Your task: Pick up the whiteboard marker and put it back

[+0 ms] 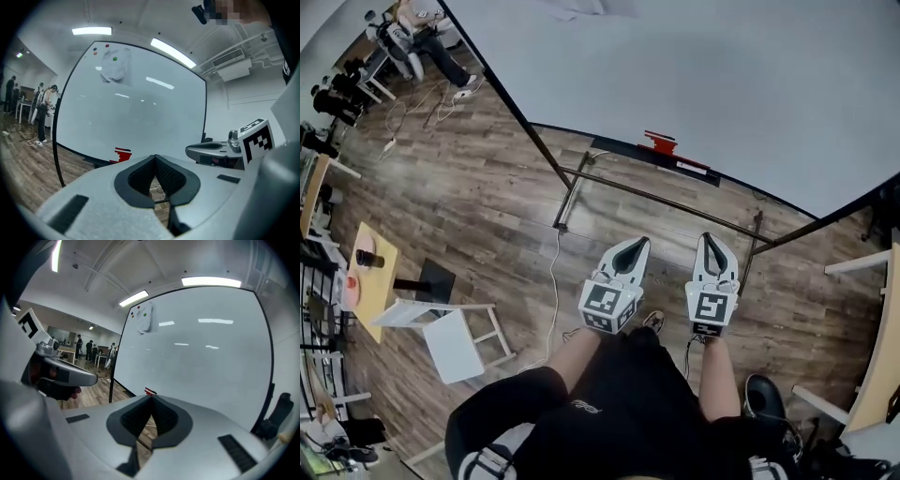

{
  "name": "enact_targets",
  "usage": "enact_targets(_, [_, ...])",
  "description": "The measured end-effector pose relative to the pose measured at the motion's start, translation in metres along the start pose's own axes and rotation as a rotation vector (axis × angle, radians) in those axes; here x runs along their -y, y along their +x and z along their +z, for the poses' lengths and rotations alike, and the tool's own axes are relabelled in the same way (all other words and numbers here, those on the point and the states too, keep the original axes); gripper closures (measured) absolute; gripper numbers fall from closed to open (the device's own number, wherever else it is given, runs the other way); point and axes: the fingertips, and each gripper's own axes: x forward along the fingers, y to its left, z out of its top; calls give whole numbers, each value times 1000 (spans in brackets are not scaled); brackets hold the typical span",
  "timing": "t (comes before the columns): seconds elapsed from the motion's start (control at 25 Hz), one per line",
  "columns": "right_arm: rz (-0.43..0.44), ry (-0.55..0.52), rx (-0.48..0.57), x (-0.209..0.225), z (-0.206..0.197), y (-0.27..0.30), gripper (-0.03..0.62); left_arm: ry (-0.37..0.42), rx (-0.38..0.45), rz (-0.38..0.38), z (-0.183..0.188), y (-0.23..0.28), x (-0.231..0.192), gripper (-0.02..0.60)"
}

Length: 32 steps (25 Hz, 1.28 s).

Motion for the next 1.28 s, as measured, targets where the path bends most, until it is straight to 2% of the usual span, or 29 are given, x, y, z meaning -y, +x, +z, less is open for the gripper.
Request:
enact_targets(0.12, [33,-14,-10,-3,8,29,591,-16,-11,31,-1,14,-20,575])
enact_targets(0.24, [63,-96,-35,-9,5,59,591,-44,-6,54,0,28,-47,575])
enact_targets(0.44, [90,-87,-67,-19,3,107,591,-99,26,76,5,53,-100,575])
enact_targets(0.64, [64,-233,-102,-27,5,150,591,-135,57,90,12,71,-154,575])
enact_targets(0.76, [61,-258,-127,-32,12,170,591,-125,61,84,15,82,-175,575])
enact_targets(1.04, [31,-402,-206,-16,2,200,591,-166,16,69,-8,113,-185,575])
enact_targets(1.28, [88,-499,-299,16,-32,224,591,-141,-33,20,-20,163,-162,575])
